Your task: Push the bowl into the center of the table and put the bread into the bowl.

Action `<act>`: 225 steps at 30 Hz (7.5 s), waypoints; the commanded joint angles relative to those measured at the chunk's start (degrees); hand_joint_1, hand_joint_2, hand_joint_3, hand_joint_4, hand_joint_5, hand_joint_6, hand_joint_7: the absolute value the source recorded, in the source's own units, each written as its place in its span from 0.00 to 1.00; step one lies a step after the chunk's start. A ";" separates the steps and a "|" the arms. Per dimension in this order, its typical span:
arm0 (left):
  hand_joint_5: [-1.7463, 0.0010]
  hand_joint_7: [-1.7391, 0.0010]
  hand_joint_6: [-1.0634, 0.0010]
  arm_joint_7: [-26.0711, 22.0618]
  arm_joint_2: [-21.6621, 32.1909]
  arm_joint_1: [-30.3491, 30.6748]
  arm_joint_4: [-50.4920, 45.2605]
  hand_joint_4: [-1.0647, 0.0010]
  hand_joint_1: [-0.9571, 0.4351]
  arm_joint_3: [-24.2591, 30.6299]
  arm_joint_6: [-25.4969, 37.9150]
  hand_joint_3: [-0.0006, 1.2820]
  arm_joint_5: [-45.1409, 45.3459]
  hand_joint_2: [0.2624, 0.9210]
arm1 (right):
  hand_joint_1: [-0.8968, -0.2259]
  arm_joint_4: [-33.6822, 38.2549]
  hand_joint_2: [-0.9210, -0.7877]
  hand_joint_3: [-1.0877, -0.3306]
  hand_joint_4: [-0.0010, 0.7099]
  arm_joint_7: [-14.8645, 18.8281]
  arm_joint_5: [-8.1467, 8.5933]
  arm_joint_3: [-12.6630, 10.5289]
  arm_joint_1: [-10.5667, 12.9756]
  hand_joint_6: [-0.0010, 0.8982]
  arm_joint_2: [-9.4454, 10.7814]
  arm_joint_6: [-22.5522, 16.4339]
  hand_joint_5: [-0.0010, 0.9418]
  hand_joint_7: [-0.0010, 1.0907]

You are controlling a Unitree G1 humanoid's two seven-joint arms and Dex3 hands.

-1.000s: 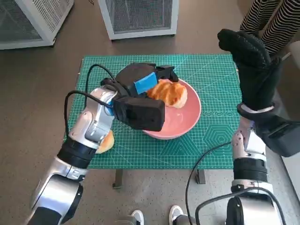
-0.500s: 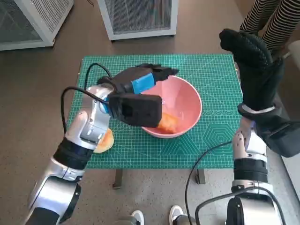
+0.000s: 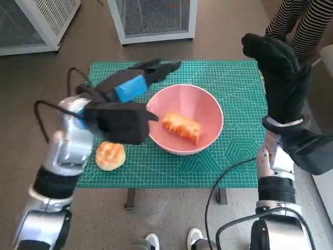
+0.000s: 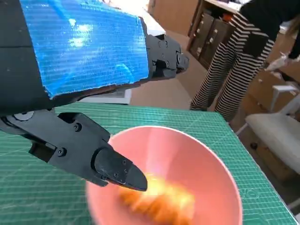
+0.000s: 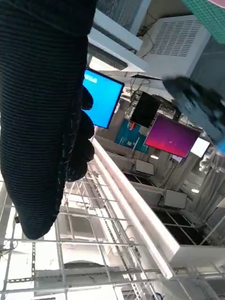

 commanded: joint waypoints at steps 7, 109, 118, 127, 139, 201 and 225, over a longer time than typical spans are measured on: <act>1.00 0.98 0.88 -7.20 10.27 8.98 -15.70 1.00 0.43 6.05 8.22 0.00 -1.10 0.80 | 0.50 -0.25 0.00 0.47 0.34 0.04 0.43 0.07 1.53 0.03 0.28 0.53 0.00 0.57; 0.32 0.37 0.39 6.65 10.01 16.60 13.03 0.32 0.69 -5.48 -2.53 0.04 10.67 1.00 | 0.50 -0.79 0.00 0.48 0.34 1.37 0.93 0.02 2.11 0.02 -0.73 2.37 0.00 0.57; 0.34 0.37 0.37 6.57 10.24 16.22 4.48 0.31 0.69 0.27 -1.08 0.03 7.42 1.00 | 0.50 -0.53 0.00 0.48 0.34 1.72 1.03 -0.17 1.93 0.03 -0.78 2.42 0.00 0.57; 0.38 0.34 0.37 7.99 7.62 10.73 -1.22 0.30 0.69 3.80 0.95 0.04 5.19 0.97 | 0.51 0.50 0.00 0.47 0.33 1.71 0.68 -0.26 1.26 0.02 -0.58 2.16 0.00 0.56; 0.41 0.34 0.35 9.93 -0.58 -0.48 -0.67 0.27 0.69 -2.43 2.50 0.03 8.18 0.97 | 0.53 0.60 0.00 0.46 0.32 1.51 0.35 -0.02 1.31 0.01 -0.27 1.71 0.00 0.55; 1.00 0.94 0.78 22.62 -13.90 -10.68 39.29 0.78 0.38 0.87 -30.20 0.07 -8.27 1.00 | 0.51 -1.82 0.00 0.48 0.33 -1.01 -0.83 0.42 2.78 0.02 -0.50 2.20 0.00 0.54; 0.99 0.70 0.99 19.13 -19.15 -1.12 24.29 0.78 0.32 16.17 -35.82 0.29 -33.72 1.00 | 0.49 -5.69 0.00 0.48 0.34 -2.27 -2.40 2.62 0.07 0.01 -1.42 5.62 0.00 0.56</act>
